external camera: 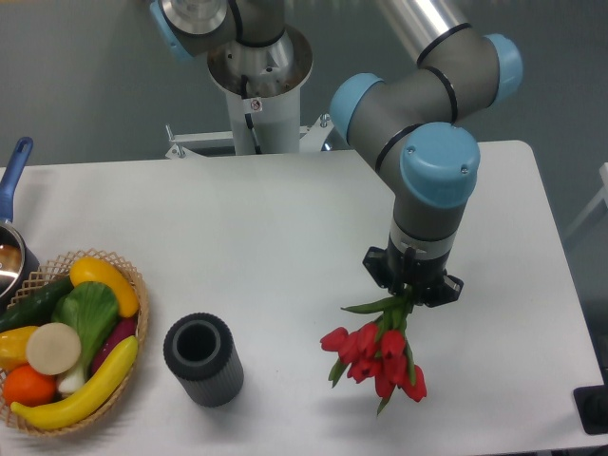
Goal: Insert the flowers into the vase
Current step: 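Carry the red tulip bunch in the gripper toward the black vase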
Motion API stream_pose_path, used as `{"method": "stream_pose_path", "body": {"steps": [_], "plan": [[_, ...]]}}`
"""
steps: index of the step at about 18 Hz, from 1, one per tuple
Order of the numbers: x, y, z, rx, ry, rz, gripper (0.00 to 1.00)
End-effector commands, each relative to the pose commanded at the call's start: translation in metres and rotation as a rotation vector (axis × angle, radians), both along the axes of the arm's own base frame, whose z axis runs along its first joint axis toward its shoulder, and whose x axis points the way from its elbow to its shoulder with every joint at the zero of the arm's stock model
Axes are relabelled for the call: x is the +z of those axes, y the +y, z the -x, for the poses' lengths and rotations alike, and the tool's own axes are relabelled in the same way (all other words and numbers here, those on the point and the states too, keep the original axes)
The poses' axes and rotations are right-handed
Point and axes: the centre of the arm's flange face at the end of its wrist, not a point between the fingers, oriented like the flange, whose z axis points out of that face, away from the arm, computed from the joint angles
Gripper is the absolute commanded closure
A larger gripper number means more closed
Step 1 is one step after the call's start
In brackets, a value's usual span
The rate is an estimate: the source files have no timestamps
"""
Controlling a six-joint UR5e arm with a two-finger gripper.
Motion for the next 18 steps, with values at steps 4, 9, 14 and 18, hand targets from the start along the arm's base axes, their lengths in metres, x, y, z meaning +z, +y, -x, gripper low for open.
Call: {"method": "stream_pose_path", "body": {"steps": [4,9,14,18], "plan": [[0.006,0.012,-0.012,-0.009,0.000,-0.025,1.00],[0.024,0.033,-0.019,0.022,0.027,-0.204,1.00],[0.051,0.065,-0.039,0.094,0.008,-0.474,1.00],[0.066,0.091,-0.074,0.086,-0.167,-0.639,1.00]]}}
